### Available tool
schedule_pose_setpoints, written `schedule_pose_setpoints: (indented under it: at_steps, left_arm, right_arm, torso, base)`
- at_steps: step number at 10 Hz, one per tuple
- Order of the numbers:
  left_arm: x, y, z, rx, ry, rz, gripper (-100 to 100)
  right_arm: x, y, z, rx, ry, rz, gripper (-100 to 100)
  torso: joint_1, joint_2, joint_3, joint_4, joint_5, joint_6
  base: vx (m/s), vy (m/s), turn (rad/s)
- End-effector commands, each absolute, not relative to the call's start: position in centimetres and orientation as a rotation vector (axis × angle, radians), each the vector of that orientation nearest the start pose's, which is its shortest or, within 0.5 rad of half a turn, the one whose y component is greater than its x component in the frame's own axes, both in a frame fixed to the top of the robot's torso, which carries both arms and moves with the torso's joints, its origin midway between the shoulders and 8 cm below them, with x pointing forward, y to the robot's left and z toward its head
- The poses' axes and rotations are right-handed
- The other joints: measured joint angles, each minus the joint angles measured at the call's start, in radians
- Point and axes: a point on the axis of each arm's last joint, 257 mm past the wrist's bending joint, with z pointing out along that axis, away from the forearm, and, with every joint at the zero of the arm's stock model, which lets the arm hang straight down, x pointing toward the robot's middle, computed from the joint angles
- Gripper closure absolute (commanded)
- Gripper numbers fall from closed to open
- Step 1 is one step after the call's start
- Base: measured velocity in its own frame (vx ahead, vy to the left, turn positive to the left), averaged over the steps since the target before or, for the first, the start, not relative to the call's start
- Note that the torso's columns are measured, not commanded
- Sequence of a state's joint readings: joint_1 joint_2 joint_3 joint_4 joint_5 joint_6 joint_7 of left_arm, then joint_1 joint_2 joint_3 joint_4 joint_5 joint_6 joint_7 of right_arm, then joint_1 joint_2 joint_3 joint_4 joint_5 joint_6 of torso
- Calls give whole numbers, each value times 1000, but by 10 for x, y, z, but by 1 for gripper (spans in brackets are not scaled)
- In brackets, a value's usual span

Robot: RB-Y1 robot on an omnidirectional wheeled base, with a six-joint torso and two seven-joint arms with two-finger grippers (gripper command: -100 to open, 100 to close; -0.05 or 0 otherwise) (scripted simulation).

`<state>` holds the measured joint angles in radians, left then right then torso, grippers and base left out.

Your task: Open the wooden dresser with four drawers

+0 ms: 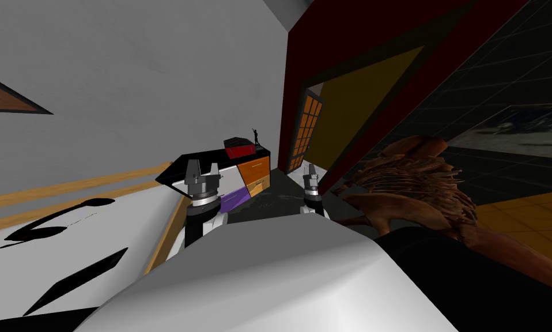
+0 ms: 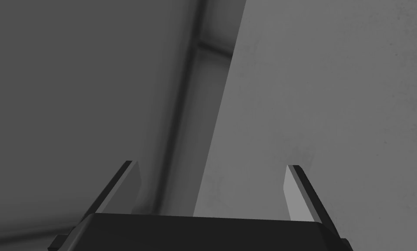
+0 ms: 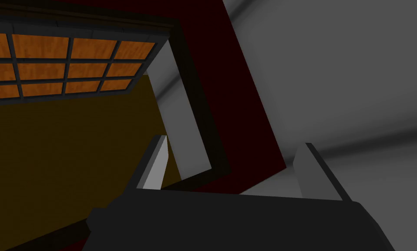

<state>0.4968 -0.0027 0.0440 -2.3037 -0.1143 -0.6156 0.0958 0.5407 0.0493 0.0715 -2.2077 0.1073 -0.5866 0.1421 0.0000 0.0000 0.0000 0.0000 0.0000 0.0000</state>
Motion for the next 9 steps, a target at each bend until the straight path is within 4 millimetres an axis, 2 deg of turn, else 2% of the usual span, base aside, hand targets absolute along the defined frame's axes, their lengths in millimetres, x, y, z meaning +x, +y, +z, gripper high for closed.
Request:
schedule_pose_setpoints:
  at_steps: [1,9]
  left_arm:
    - [319,270,55,-498,567,-1312,0]
    - [319,270,55,-497,567,-1312,0]
  right_arm:
    - [344,-250,-4,591,689,1162,0]
    - [344,-250,-4,590,689,1162,0]
  torso:
    - [0,40,-82,41,0,0]
    - [0,618,-1234,617,0,0]
  base:
    - [0,0,0]
    - [0,0,0]
